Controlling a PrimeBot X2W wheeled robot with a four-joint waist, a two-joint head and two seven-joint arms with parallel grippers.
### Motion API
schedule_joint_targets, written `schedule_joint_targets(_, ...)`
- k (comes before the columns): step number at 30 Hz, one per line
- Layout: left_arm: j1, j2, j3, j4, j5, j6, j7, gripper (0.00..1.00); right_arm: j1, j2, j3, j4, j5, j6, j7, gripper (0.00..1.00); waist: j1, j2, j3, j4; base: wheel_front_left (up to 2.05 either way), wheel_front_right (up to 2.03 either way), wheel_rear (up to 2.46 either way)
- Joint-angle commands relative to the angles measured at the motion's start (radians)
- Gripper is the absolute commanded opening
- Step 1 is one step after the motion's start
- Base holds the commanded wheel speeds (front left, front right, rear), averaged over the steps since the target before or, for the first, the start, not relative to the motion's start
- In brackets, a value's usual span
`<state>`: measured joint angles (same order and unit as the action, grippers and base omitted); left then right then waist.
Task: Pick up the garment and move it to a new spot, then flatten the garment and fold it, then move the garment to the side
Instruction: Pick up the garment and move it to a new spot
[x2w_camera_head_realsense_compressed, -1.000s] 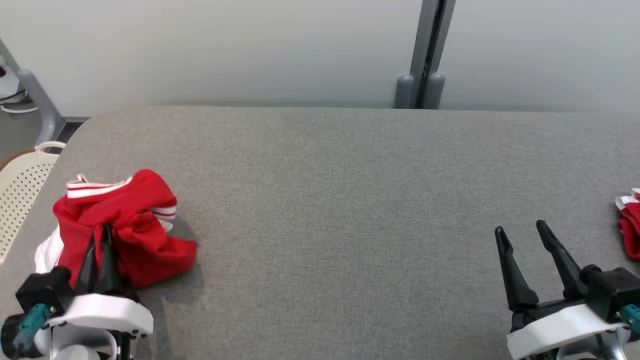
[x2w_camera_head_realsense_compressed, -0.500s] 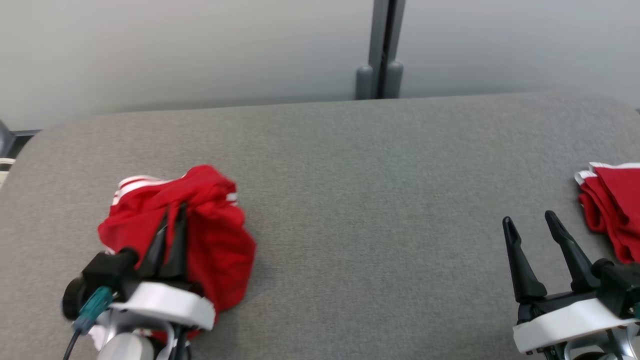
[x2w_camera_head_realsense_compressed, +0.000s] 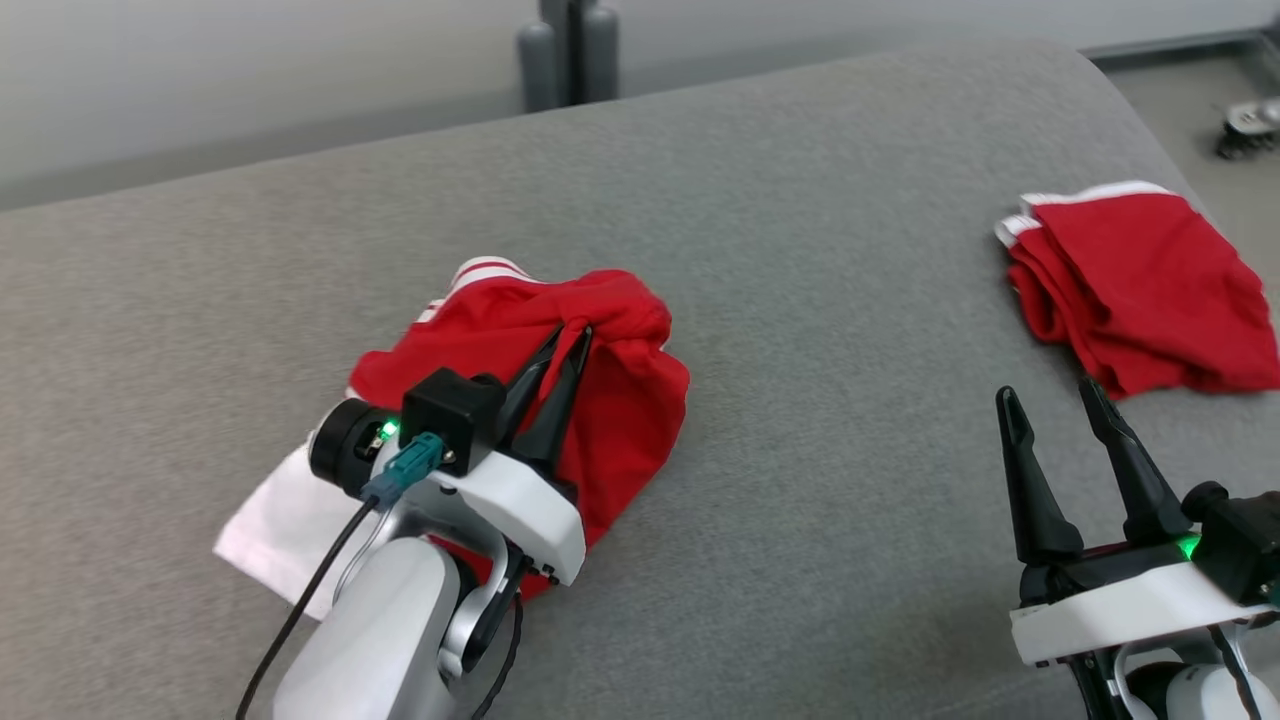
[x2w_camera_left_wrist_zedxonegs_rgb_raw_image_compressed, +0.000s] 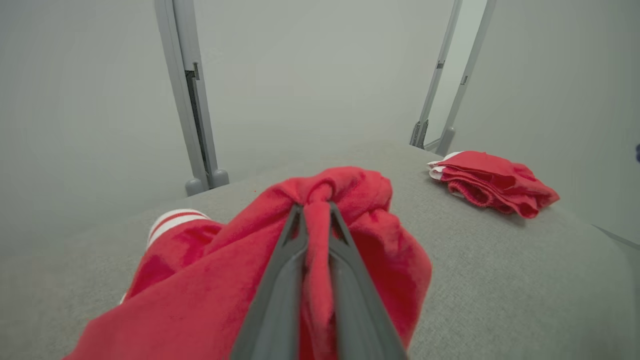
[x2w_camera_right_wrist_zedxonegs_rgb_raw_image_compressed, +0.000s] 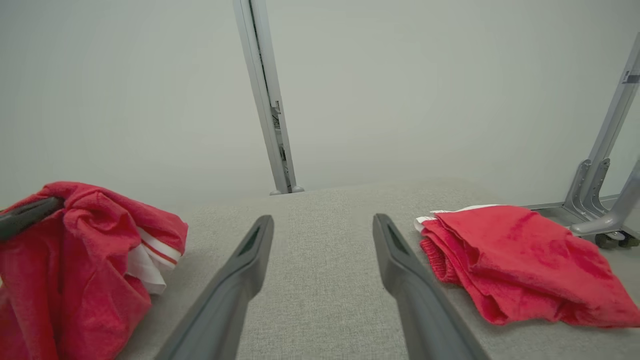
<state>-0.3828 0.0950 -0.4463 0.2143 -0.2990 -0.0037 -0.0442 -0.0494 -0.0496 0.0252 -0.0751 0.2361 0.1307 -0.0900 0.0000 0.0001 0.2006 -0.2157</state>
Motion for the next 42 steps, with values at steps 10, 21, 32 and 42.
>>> schedule_joint_targets(10, -0.076, -0.015, -0.016, 0.180, -0.016, -0.017, -0.042, 1.00, -0.041, -0.003, 0.014, 0.073, 0.039, 0.000, -0.064, 1.00, 0.0000, -0.0001, 0.093, -0.124, 0.00, 0.00, 0.00)
schedule_joint_targets(21, -0.058, -0.024, 0.054, 0.145, -0.070, 0.046, -0.188, 1.00, -0.032, -0.003, -0.005, 0.089, 0.015, 0.000, -0.059, 1.00, 0.0000, -0.0001, 0.030, -0.028, 0.00, 0.00, 0.00)
schedule_joint_targets(32, 0.049, 0.055, 0.211, 0.072, -0.118, 0.111, -0.216, 1.00, -0.005, -0.003, -0.031, 0.057, -0.022, 0.000, -0.024, 1.00, 0.0000, -0.0001, -0.025, 0.086, 0.00, 0.00, 0.00)
schedule_joint_targets(42, 0.227, 0.148, 0.297, 0.007, -0.153, 0.091, -0.220, 1.00, 0.041, -0.004, -0.061, 0.036, -0.048, 0.000, 0.018, 1.00, 0.0000, -0.0001, -0.114, 0.175, 0.00, 0.00, 0.00)
